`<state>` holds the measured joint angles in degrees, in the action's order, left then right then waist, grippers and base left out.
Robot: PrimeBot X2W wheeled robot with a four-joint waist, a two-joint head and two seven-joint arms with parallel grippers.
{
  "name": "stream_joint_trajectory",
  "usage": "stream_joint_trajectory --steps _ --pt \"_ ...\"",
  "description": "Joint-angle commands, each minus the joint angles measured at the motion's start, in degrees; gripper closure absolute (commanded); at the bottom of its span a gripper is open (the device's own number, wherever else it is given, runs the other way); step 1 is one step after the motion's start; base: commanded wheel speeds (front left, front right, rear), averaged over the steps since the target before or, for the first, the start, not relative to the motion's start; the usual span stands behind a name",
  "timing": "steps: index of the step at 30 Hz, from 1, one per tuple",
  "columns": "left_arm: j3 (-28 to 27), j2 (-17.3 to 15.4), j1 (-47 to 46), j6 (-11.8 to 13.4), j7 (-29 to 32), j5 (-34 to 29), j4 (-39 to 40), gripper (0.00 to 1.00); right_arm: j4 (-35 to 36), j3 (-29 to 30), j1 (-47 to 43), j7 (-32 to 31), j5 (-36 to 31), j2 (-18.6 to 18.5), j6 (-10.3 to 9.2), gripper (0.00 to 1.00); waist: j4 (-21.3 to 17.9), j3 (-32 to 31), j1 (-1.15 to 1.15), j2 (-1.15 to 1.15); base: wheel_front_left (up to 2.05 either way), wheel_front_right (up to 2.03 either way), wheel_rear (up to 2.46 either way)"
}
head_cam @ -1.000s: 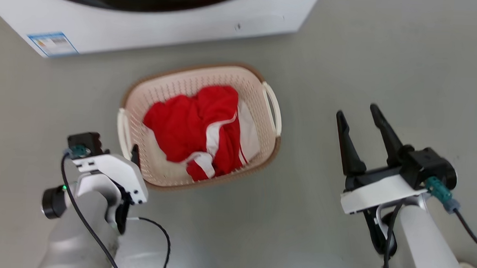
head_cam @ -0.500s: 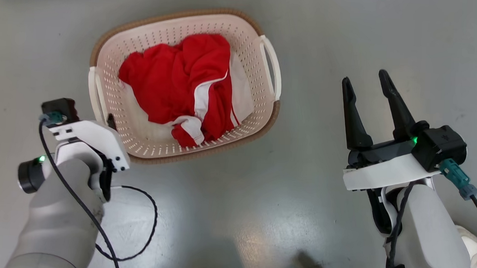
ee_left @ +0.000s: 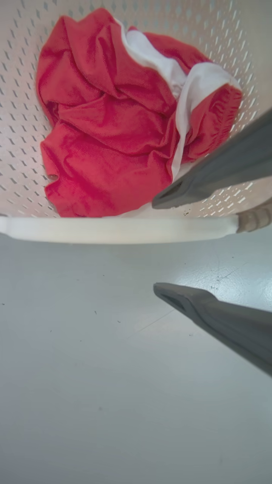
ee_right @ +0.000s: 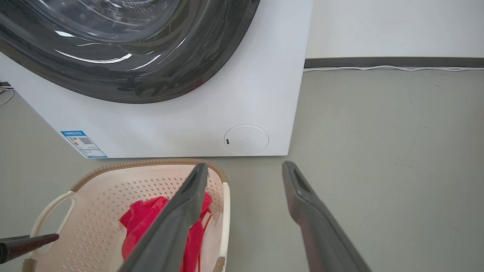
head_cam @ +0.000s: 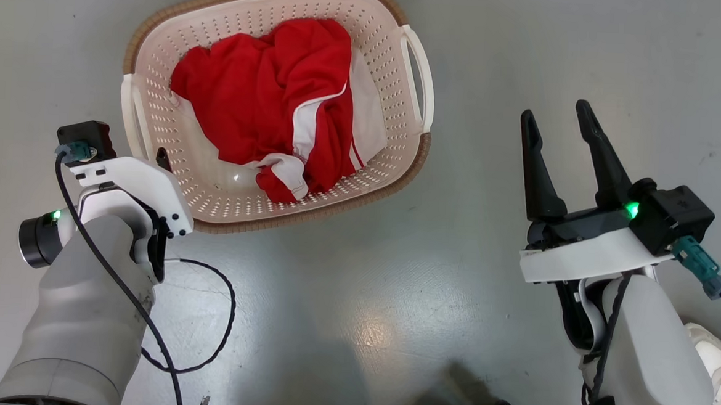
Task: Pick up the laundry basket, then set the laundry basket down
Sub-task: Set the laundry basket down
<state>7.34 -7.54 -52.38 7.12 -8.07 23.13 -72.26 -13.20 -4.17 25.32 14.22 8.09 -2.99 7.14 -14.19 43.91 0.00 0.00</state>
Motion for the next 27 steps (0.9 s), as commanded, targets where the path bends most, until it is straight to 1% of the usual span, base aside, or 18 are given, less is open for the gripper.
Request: stream_joint_trajectory --steps 1,4,6,8,10,11,13,14,17,27 --pt "-0.6 -1.4 -0.3 0.8 -0.1 -0.6 0.1 0.0 1.5 -1.1 -0.2 0.8 0.6 0.1 0.35 0.0 -0.1 0.5 0.0 0.0 0.0 0.0 0.0" --pt "-0.2 -1.4 -0.7 1.1 0.1 -0.8 -0.1 0.0 1.5 -1.2 0.0 0.8 0.8 0.1 0.35 0.0 -0.2 0.9 0.0 0.0 0.0 0.0 0.0" --pt "0.2 -1.4 -1.0 1.4 0.3 -1.0 -0.3 0.1 1.5 -1.2 0.1 0.8 1.2 0.1 0.35 0.0 -0.3 1.2 0.0 0.0 0.0 0.0 0.0" --pt "0.5 -1.5 -1.4 1.7 0.3 -1.2 -0.5 0.14 1.4 -1.4 0.2 0.8 1.7 0.1 0.35 0.0 -0.4 1.6 0.0 0.0 0.0 0.0 0.0" --pt "0.7 -1.8 -1.9 1.8 0.4 -1.3 -0.6 0.25 1.4 -1.5 0.3 0.8 2.2 0.1 0.35 0.0 -0.5 2.0 0.0 0.0 0.0 0.0 0.0" --pt "0.9 -1.9 -2.1 2.0 0.4 -1.4 -0.7 0.27 1.3 -1.4 0.3 0.8 2.8 0.1 0.35 0.0 -0.6 2.2 0.0 0.0 0.0 0.0 0.0" --pt "1.3 -2.0 -2.4 2.2 0.4 -1.6 -0.8 0.51 1.3 -1.4 0.3 0.8 3.4 0.1 0.35 0.0 -0.7 2.6 0.0 0.0 0.0 0.0 0.0" --pt "1.5 -2.0 -2.6 2.4 0.2 -1.7 -0.8 0.61 1.2 -1.3 0.3 0.8 3.9 0.1 0.35 0.0 -0.7 2.8 0.0 0.0 0.0 0.0 0.0" --pt "1.8 -2.0 -3.0 2.8 -0.3 -1.8 -0.9 1.0 1.3 -1.3 0.4 0.8 5.0 0.1 0.35 0.0 -0.9 3.3 0.0 0.0 0.0 0.0 0.0" --pt "2.6 -2.6 -3.3 3.4 -0.6 -1.6 -1.2 1.0 1.0 -0.9 0.5 0.8 6.7 0.1 0.35 0.0 -1.2 3.5 0.0 0.0 0.0 0.0 0.0"
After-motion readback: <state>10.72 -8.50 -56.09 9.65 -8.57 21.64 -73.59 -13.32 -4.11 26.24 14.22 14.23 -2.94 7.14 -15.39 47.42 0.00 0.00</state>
